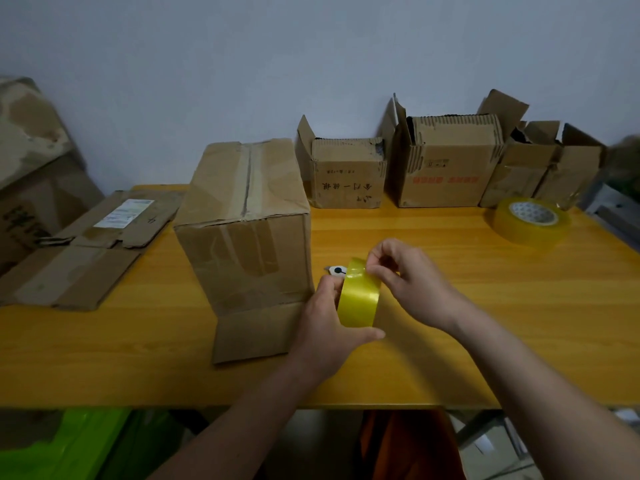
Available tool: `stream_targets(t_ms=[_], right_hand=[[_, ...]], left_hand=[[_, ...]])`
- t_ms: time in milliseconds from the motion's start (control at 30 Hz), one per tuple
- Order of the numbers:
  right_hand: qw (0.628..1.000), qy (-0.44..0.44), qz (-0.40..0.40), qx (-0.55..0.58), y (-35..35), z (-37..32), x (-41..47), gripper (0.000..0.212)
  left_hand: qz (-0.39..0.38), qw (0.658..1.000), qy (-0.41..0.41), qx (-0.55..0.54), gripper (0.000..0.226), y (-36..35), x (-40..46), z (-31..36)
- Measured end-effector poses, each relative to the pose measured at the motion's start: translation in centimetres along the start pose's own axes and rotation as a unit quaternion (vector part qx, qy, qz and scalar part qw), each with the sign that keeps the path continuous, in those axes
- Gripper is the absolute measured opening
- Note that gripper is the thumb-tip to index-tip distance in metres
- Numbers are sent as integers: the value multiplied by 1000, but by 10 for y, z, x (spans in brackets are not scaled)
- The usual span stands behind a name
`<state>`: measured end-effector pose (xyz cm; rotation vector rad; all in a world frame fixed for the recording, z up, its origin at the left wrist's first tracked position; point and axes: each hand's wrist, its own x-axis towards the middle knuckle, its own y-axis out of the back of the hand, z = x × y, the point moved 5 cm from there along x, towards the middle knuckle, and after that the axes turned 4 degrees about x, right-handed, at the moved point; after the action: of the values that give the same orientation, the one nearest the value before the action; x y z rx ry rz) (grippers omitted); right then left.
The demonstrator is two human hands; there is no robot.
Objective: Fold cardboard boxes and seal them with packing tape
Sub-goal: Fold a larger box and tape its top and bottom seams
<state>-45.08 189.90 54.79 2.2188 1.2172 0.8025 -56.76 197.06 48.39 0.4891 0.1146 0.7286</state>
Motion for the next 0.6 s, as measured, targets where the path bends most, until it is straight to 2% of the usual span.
stream_targets(t_ms=[167, 367, 433, 500, 600], right_hand=[[998, 10, -68, -2, -7, -5, -2, 7], [999, 24, -18, 14, -8, -4, 2, 4], [999, 31, -16, 0, -7, -4, 3, 5], [998, 50, -18, -17, -8, -5, 3, 5], [996, 83, -10, -43, -12, -8, 3, 6]], left_hand=[[-5, 999, 26, 19, 68, -4, -1, -1], [-13, 998, 56, -15, 60, 1, 4, -1], [45, 997, 60, -23, 64, 12, 4, 2], [114, 993, -5, 20, 70, 26, 9, 13], [97, 984, -124, 78, 43, 34, 20, 31]])
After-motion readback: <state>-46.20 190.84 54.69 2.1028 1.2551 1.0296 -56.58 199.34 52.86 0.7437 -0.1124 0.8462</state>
